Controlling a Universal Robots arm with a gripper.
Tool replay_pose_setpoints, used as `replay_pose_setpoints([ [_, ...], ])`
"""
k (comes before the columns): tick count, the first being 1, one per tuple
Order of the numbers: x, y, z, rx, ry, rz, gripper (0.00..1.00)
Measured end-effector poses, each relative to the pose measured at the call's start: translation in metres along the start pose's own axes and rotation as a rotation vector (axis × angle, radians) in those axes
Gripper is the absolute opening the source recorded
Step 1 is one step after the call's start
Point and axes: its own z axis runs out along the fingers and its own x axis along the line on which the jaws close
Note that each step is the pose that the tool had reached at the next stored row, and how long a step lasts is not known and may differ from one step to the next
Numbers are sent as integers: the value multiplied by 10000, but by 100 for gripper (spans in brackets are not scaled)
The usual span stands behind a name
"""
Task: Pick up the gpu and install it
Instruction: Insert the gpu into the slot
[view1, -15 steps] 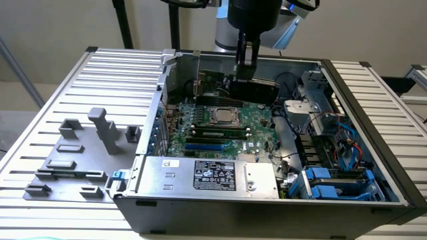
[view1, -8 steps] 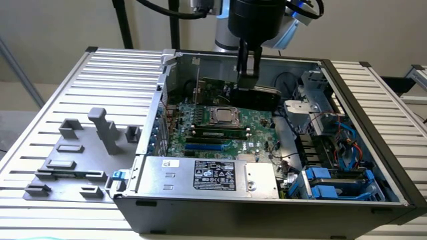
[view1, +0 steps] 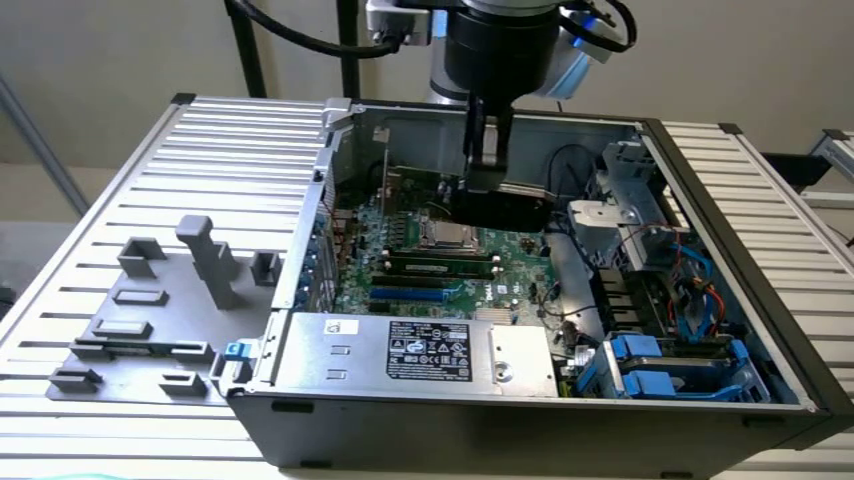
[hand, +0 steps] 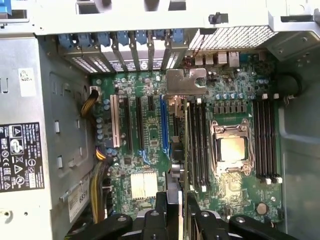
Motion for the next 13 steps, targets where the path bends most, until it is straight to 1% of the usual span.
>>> replay_pose_setpoints([
  [5,28,225,79,12,0,-2,26],
  [7,38,300,113,20,-2,-13,26],
  [8,41,320,129,28,-3,-32,26],
  [12,50,340,170,123,-19,-210,26],
  [13,50,343,173,122,-19,-224,26],
])
